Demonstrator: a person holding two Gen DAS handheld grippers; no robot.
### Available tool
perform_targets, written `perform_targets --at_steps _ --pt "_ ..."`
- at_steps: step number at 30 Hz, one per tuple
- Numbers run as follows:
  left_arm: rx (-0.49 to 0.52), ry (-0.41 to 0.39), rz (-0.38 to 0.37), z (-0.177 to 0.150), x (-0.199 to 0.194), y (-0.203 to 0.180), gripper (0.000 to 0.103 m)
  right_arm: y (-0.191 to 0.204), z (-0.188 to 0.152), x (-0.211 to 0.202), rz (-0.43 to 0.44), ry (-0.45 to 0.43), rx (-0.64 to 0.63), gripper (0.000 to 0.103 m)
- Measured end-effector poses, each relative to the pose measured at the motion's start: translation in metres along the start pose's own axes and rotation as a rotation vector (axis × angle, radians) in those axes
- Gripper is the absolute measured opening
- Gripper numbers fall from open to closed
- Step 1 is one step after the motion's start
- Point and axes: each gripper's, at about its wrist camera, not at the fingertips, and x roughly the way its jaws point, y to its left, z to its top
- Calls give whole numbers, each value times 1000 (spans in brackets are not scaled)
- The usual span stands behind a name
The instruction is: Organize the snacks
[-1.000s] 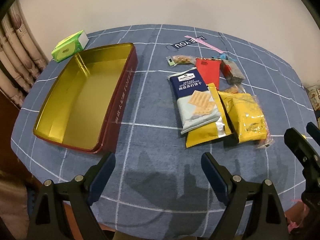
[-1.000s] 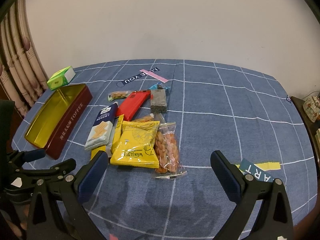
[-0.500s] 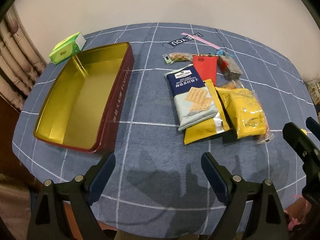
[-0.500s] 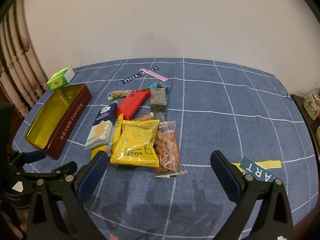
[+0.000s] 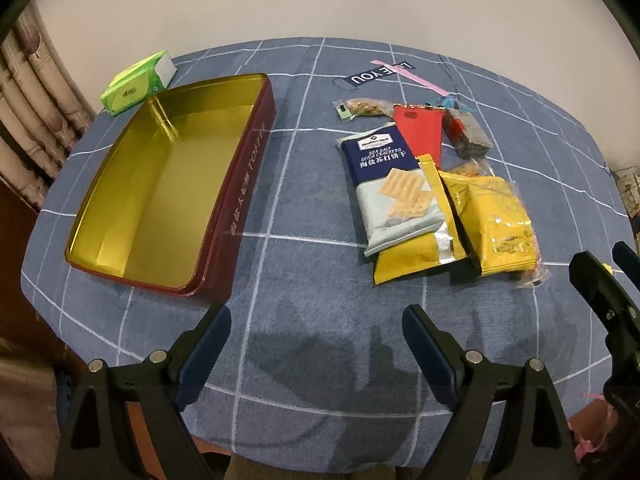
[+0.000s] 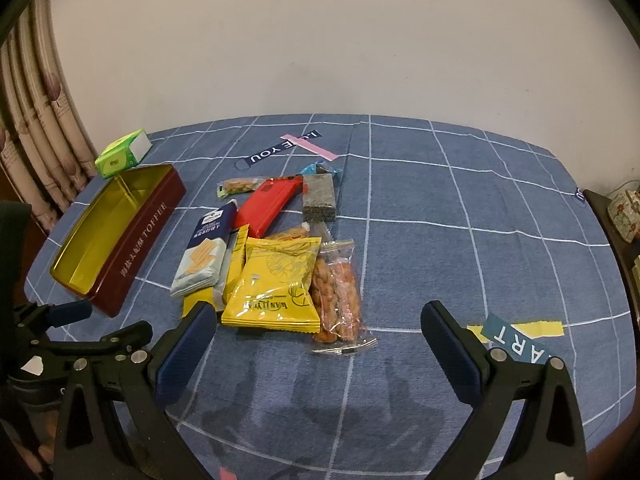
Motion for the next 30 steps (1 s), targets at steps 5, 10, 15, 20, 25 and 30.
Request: perform_targets --at_steps 5,10,15,20,25,30 --pt "-11 7 -6 0 2 2 89 -1 0 1 -7 1 -5 101" --pt "-16 16 -13 -1 4 4 89 -1 0 5 -13 12 -15 101" --pt "-29 26 -20 -1 7 7 89 -2 1 11 -27 27 -33 101" --pt "-41 38 -31 0 11 11 89 -12 3 16 -46 41 -31 92" --pt "-38 40 -35 1 12 11 89 -21 2 30 -77 91 -53 76" --pt "-32 42 -36 3 15 10 89 -33 0 49 -87 134 -56 74"
